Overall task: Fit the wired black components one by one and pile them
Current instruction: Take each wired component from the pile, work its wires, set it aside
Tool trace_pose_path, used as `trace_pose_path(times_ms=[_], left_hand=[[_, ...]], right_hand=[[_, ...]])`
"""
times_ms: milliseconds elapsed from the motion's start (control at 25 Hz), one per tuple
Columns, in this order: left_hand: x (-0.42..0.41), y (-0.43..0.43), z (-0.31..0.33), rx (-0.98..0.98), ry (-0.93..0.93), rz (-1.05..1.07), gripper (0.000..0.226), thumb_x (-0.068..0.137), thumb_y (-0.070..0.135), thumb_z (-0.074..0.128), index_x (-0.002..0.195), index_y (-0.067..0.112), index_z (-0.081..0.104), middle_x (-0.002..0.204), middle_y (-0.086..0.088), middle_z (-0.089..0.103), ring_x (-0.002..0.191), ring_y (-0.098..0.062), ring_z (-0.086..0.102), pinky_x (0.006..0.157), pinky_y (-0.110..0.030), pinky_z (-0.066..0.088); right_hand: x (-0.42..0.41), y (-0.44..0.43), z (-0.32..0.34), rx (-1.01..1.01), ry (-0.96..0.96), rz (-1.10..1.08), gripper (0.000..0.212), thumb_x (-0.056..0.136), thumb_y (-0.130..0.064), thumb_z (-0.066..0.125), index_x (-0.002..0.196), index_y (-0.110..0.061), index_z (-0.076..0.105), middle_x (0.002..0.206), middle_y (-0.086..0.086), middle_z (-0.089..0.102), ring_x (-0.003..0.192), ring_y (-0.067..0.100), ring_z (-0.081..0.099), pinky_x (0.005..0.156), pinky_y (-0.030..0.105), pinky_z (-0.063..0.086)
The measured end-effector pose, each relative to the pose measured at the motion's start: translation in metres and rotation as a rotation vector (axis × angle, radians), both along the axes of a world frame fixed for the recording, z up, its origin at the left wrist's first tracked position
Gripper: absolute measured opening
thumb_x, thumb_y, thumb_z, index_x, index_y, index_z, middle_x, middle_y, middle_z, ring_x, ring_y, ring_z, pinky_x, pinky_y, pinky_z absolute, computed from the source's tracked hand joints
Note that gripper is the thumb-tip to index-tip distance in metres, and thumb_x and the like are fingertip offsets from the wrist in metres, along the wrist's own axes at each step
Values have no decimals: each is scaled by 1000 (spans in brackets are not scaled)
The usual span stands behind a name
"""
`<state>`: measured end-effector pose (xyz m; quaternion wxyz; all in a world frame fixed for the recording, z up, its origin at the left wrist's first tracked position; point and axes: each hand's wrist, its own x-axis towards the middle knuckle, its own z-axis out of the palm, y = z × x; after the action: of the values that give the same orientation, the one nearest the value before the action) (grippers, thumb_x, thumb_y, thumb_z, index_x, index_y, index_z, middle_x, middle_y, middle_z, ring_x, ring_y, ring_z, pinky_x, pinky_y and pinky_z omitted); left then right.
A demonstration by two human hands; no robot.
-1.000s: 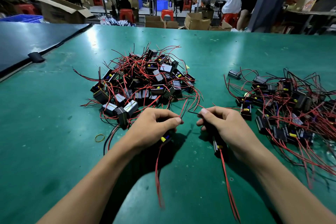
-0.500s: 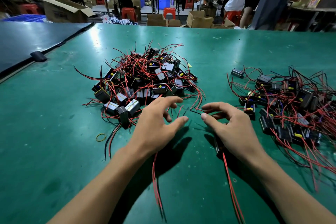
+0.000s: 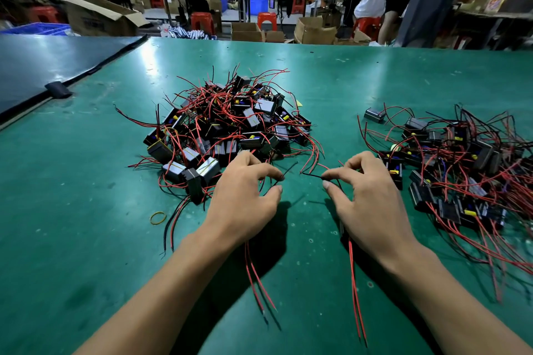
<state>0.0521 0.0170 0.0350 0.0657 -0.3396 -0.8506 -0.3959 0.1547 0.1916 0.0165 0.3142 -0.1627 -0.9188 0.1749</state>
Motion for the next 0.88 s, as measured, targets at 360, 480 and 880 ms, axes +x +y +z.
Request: trace_pose_path(times_ms=[360, 480, 880], left_hand=[[8, 4, 3, 256, -198, -150, 2, 89, 23, 70, 89, 22, 72, 60, 18, 60, 55, -2, 44, 54, -18, 35], [7, 6, 1, 260, -203, -183, 10, 93, 22, 64, 97, 24, 74, 60, 6, 64, 53, -2, 49, 53, -15, 36], [9, 4, 3, 217, -101, -152, 9, 86, 21, 73, 94, 21, 77, 73, 14, 66, 75, -6, 57, 70, -24, 45]], right_hand=[[-4, -6, -5, -292, 49, 50, 5, 91, -32, 70, 86, -30, 71, 88, -13, 59, 78, -5, 54, 69, 10, 33], [-4, -6, -5, -340, 77, 59, 10, 90, -36, 70, 83, -29, 73, 85, -11, 60, 76, -5, 54, 67, 7, 34], [-3, -6, -1, -386, 52, 95, 6, 90, -24, 73, 92, -29, 75, 84, -9, 62, 74, -2, 54, 66, 8, 35]])
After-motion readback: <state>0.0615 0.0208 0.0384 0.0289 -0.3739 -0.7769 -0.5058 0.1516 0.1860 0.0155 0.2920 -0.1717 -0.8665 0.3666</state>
